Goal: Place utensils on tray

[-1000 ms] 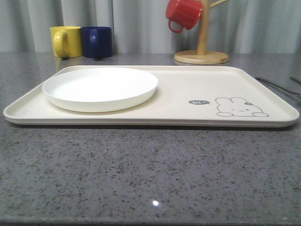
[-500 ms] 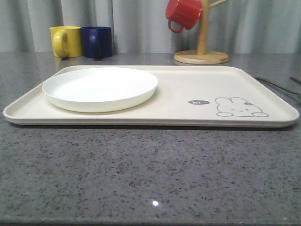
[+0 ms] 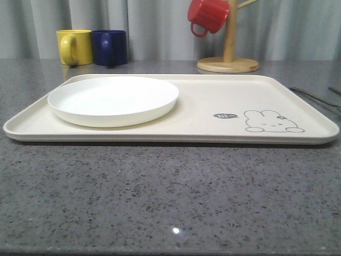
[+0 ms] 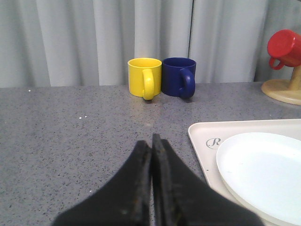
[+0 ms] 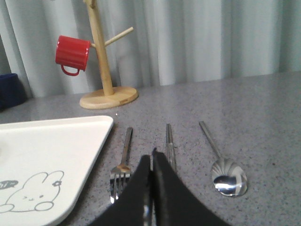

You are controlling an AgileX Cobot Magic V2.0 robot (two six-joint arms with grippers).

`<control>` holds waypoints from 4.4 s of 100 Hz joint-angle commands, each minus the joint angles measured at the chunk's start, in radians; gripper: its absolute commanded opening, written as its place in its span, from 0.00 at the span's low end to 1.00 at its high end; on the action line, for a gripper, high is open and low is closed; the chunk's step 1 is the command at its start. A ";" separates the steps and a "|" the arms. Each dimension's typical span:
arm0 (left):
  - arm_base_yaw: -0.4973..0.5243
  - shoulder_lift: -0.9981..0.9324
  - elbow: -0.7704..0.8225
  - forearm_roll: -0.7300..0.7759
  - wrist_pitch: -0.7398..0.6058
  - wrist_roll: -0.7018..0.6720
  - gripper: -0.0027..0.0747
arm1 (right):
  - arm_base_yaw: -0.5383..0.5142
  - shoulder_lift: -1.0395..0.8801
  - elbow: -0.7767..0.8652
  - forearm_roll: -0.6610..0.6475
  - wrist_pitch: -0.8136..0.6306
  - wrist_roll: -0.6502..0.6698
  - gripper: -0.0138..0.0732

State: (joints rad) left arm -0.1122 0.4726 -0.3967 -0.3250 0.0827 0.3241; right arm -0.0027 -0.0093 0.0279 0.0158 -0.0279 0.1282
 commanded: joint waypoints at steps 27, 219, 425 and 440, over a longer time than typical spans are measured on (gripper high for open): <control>0.002 0.002 -0.027 -0.011 -0.083 0.001 0.01 | -0.006 -0.010 -0.140 -0.004 0.004 -0.008 0.08; 0.002 0.002 -0.027 -0.011 -0.083 0.001 0.01 | 0.097 1.179 -1.050 0.069 0.756 -0.102 0.59; 0.002 0.002 -0.027 -0.011 -0.083 0.001 0.01 | 0.097 1.429 -1.178 0.095 0.725 -0.006 0.12; 0.002 0.002 -0.027 -0.011 -0.083 0.001 0.01 | 0.123 1.367 -1.192 0.095 0.757 0.074 0.12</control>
State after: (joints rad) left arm -0.1122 0.4710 -0.3953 -0.3250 0.0821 0.3241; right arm 0.1061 1.4207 -1.1199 0.1026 0.7422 0.1613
